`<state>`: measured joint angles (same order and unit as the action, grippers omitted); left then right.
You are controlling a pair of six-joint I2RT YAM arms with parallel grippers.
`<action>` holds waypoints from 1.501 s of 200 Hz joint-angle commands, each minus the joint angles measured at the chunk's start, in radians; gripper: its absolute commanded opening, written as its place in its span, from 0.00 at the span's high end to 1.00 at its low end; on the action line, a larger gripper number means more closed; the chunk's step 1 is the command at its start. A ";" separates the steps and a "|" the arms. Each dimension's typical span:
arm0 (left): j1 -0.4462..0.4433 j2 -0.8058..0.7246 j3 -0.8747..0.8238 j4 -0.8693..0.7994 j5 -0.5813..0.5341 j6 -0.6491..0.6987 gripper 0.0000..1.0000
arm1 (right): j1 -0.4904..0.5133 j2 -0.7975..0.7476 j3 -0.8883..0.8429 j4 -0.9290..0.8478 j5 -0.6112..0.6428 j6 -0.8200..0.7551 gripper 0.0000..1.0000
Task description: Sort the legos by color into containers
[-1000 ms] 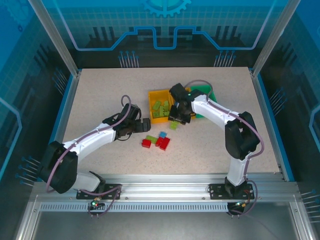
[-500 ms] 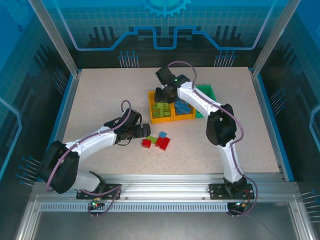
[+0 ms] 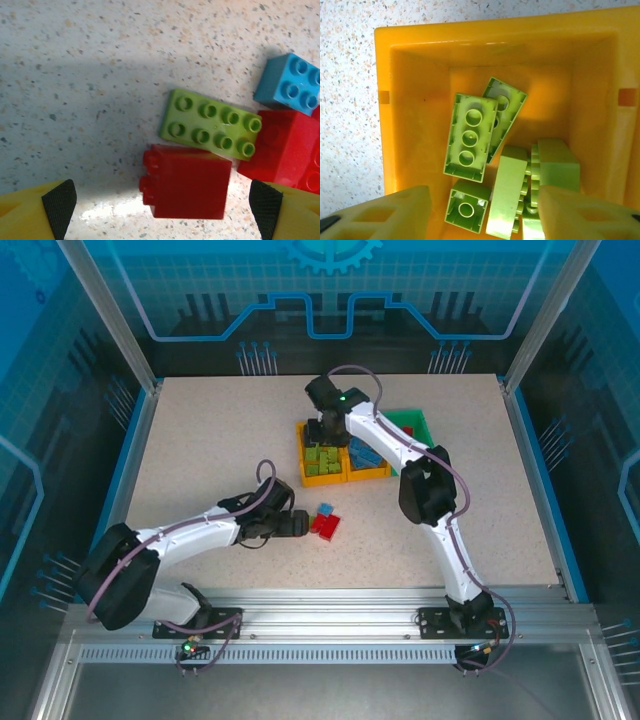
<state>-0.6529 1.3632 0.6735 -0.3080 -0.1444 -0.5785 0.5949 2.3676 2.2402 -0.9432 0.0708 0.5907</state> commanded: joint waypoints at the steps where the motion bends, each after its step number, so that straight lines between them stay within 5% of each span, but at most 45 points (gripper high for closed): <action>1: -0.020 -0.034 -0.026 0.015 0.012 -0.013 0.07 | 0.008 -0.081 -0.031 -0.012 -0.028 0.004 0.30; 46: -0.033 -0.048 -0.049 0.043 0.021 -0.005 0.10 | -0.002 -0.288 -0.256 0.093 0.014 -0.012 0.12; 156: -0.034 0.097 0.024 0.040 -0.027 0.054 0.30 | -0.267 -0.616 -0.698 0.186 0.204 -0.078 0.10; 218: -0.033 0.121 0.039 0.047 -0.033 0.058 0.54 | -0.490 -0.625 -0.828 0.256 0.242 -0.178 0.25; 250: -0.034 0.093 0.039 0.014 -0.051 0.047 0.57 | -0.557 -0.559 -0.809 0.276 0.099 -0.283 0.31; 300: -0.032 -0.030 0.058 -0.079 -0.097 0.021 0.57 | -0.548 -0.480 -0.797 0.291 0.043 -0.339 0.40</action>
<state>-0.6838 1.4162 0.6971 -0.3145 -0.1978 -0.5335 0.0448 1.8599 1.4399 -0.6781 0.1810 0.3019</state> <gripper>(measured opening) 0.450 0.628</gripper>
